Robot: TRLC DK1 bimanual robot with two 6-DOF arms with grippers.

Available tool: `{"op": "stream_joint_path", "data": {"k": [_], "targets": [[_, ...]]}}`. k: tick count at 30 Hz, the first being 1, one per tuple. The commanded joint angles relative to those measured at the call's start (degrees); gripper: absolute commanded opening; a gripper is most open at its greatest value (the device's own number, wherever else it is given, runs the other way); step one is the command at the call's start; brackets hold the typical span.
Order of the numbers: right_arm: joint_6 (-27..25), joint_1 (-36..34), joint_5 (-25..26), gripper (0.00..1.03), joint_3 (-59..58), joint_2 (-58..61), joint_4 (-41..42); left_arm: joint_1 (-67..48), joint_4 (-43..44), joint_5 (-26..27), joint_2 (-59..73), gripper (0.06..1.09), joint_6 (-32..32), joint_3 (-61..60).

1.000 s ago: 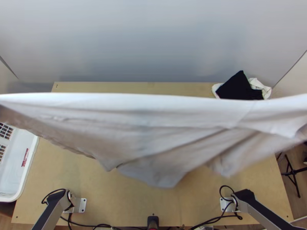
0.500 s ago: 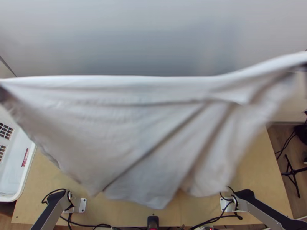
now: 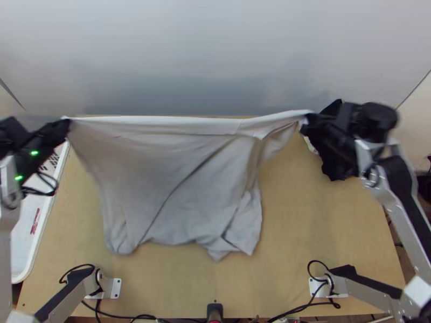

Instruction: Fold the t-shirt

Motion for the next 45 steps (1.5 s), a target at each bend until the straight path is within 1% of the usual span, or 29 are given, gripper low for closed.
{"op": "stream_joint_path", "data": {"k": [1, 3, 5, 9, 10, 12, 14, 17, 23, 26, 30, 32, 36, 38, 41, 45], "targets": [[-4.13, -0.12, 3.27, 0.03, -8.51, 9.75, 12.50, -0.67, 9.91, -3.45, 6.26, 0.10, 3.69, -10.46], [-5.44, -0.03, 4.85, 0.03, -7.71, 13.44, 16.19, -0.49, 12.28, -3.81, 8.98, 0.10, 4.13, -10.99], [-5.62, 0.05, 5.82, 0.03, -5.17, 17.22, 18.12, -0.32, 15.71, -4.69, 11.80, 0.10, 4.22, -11.52], [-6.15, 0.05, 8.19, 0.03, 2.74, 25.92, 18.04, -0.67, 19.93, -5.48, 19.00, 0.10, 4.92, -10.46], [-6.15, 0.05, 8.90, 0.03, 4.15, 27.42, 18.04, -0.85, 20.54, -6.44, 21.02, 0.10, 4.92, -9.76], [-5.88, 0.23, 9.42, 0.03, 6.00, 29.17, 17.95, -1.02, 20.98, -7.15, 24.54, 0.10, 5.89, -8.62], [-5.71, 1.37, 10.39, 0.03, 5.82, 29.44, 17.69, -1.11, 23.35, -8.38, 27.35, 0.10, 6.33, -8.44], [-5.80, 3.66, 12.59, 0.03, 3.27, 28.21, 16.37, -1.20, 25.29, -9.61, 31.92, 0.10, 6.86, -8.26], [-5.36, 9.37, 15.66, 0.03, -7.19, 22.14, 13.03, -2.95, 25.64, -11.72, 37.37, 0.10, 8.09, -7.47], [-3.95, 11.74, 15.93, 0.03, -11.32, 18.19, 8.54, -4.01, 25.11, -12.42, 39.31, 0.10, 8.26, -6.68], [-3.51, 13.68, 15.93, 0.03, -18.53, 11.16, 8.19, -4.62, 25.11, -12.42, 40.45, 0.10, 8.35, -6.68], [-3.25, 14.12, 15.84, 0.03, -20.55, 9.22, 6.52, -4.80, 24.76, -12.42, 40.45, 0.10, 8.26, -6.77], [-2.90, 14.47, 15.84, 0.03, -23.10, 6.67, 3.62, -4.54, 23.79, -12.42, 38.78, 0.10, 9.32, -8.09], [-2.10, 15.96, 15.84, 0.03, -24.33, 5.71, 1.69, -3.66, 23.53, -12.42, 38.25, 0.10, 10.29, -9.14], [0.62, 19.21, 15.75, 0.03, -26.00, 4.65, -1.56, -1.64, 23.53, -12.42, 37.64, 0.10, 11.60, -11.08], [1.24, 22.03, 14.87, 0.03, -29.42, 4.39, -1.91, 0.47, 23.53, -12.42, 37.11, 0.10, 13.71, -13.63]]}}
